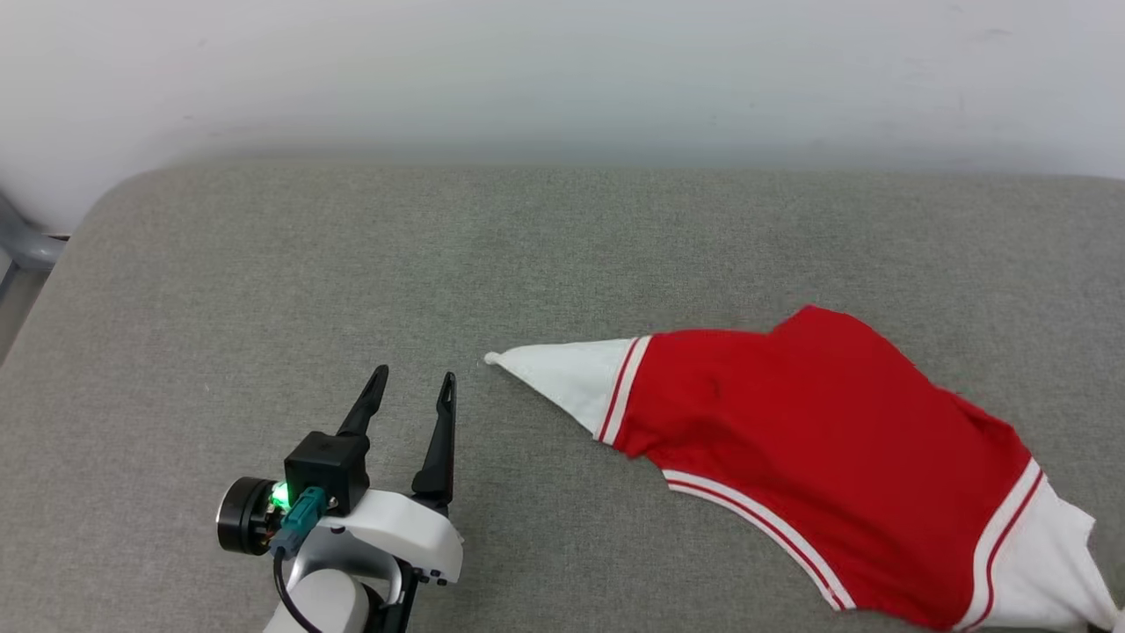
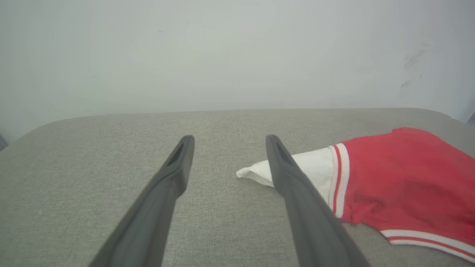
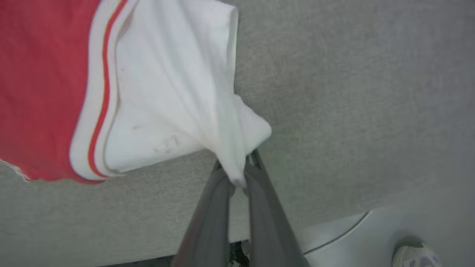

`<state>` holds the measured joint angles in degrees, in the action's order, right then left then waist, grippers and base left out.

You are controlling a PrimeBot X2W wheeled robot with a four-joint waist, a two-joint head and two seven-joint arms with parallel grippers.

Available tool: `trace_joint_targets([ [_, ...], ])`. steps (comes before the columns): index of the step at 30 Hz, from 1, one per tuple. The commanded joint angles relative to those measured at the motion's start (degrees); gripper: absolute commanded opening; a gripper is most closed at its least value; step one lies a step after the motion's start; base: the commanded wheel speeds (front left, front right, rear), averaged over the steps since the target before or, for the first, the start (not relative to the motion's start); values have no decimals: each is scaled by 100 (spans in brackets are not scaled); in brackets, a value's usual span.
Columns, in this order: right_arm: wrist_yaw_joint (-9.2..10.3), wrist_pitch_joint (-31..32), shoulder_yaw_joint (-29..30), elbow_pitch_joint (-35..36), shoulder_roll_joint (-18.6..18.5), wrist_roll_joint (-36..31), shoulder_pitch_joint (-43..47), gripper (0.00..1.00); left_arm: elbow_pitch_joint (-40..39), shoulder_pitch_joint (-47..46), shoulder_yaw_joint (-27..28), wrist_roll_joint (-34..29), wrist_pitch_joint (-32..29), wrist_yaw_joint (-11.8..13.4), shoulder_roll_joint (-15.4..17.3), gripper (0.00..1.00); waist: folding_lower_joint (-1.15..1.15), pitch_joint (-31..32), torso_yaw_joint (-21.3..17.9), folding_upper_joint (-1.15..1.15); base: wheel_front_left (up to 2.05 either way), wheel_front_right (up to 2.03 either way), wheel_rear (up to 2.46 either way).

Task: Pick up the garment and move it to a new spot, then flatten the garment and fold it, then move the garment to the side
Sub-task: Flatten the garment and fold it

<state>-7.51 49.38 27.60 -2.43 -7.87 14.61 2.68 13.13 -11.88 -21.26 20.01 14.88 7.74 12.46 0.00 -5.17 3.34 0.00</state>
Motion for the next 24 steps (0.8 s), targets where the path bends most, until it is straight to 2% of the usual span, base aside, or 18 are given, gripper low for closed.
trace_joint_targets([
  [1,5,-107,92,-132,83,-8,51,0,-2,18,17,36,10,30,42,100,0,-13,-4,0,0,0,0],
  [2,3,-209,144,-242,141,-2,53,0,-4,19,19,36,4,34,53,100,0,-21,-10,0,0,0,0],
  [3,4,-308,148,-338,180,-30,54,44,-3,19,23,25,-6,45,69,100,0,-27,-17,0,0,0,0],
  [4,4,-452,136,-409,211,-29,23,100,0,21,27,23,-19,39,85,100,0,-30,-23,0,0,0,0],
  [9,4,-1456,1,-471,311,-55,-173,100,2,75,31,50,-50,74,125,100,0,26,-48,0,0,0,0],
  [16,4,-2975,-223,-107,381,-124,-317,100,11,192,57,104,-101,126,213,100,0,207,-104,0,0,0,0],
  [24,3,-4092,-1033,610,421,-475,-69,100,-23,320,72,136,-234,221,294,100,0,467,-199,0,0,0,0],
])
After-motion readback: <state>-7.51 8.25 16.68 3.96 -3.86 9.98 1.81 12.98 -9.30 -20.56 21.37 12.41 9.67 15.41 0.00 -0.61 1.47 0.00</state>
